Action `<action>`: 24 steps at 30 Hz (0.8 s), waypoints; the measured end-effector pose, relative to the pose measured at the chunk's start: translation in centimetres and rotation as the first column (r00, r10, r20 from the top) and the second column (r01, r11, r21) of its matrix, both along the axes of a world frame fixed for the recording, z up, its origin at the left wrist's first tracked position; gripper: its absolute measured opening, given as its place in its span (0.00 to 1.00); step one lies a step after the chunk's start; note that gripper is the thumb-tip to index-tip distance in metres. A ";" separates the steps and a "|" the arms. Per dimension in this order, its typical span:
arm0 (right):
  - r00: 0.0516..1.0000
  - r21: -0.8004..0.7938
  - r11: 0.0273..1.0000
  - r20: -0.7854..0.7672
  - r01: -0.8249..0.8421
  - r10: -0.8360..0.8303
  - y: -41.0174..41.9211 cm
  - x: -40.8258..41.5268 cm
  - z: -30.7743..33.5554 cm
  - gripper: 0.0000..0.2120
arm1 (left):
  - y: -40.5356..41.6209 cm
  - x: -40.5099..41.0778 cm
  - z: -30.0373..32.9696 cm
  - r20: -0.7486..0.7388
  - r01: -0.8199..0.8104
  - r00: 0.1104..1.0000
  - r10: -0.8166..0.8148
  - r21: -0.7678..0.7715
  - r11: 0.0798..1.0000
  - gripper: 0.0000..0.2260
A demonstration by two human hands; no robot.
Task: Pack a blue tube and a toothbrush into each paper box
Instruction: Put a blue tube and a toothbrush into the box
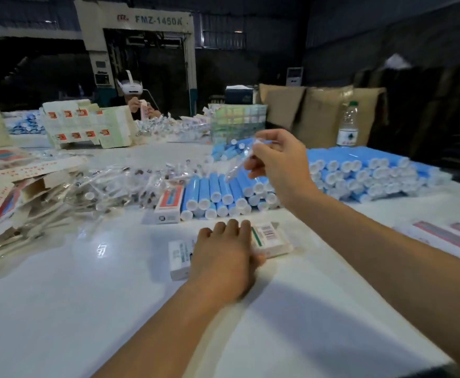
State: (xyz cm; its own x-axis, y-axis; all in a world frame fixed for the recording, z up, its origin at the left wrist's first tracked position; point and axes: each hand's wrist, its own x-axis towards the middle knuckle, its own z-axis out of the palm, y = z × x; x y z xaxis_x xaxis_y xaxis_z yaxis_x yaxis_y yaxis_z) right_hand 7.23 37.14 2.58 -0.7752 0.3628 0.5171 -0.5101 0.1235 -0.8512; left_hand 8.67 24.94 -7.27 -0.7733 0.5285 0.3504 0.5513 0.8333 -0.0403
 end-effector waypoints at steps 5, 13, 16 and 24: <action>0.972 -0.355 0.917 0.205 0.181 -0.112 6.9 3.6 -5.9 0.08 | 0.0 -0.2 0.1 -0.054 0.004 0.999 0.000 0.079 0.997 0.28; 0.940 -0.281 0.916 0.266 0.288 -0.214 6.6 3.8 -7.4 0.06 | -0.4 -0.6 0.0 -0.119 -0.091 0.986 0.113 0.178 0.980 0.30; 0.941 -0.236 0.927 0.243 0.293 -0.236 6.3 4.1 -7.3 0.05 | -0.3 -0.5 -0.1 -0.116 -0.097 0.986 0.118 0.166 0.981 0.30; 0.945 -0.084 0.961 0.221 0.263 -0.239 3.8 4.0 -8.6 0.07 | 0.2 0.2 0.0 -0.127 -0.030 0.991 0.050 0.151 0.988 0.28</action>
State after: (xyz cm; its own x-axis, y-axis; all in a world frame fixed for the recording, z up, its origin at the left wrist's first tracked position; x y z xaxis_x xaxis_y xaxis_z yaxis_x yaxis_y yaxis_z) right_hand 11.28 40.93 -5.99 -0.7369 0.6054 0.3008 -0.2862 0.1237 -0.9501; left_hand 8.85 25.17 -7.26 -0.7354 0.4327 0.5214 0.5155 0.8567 0.0160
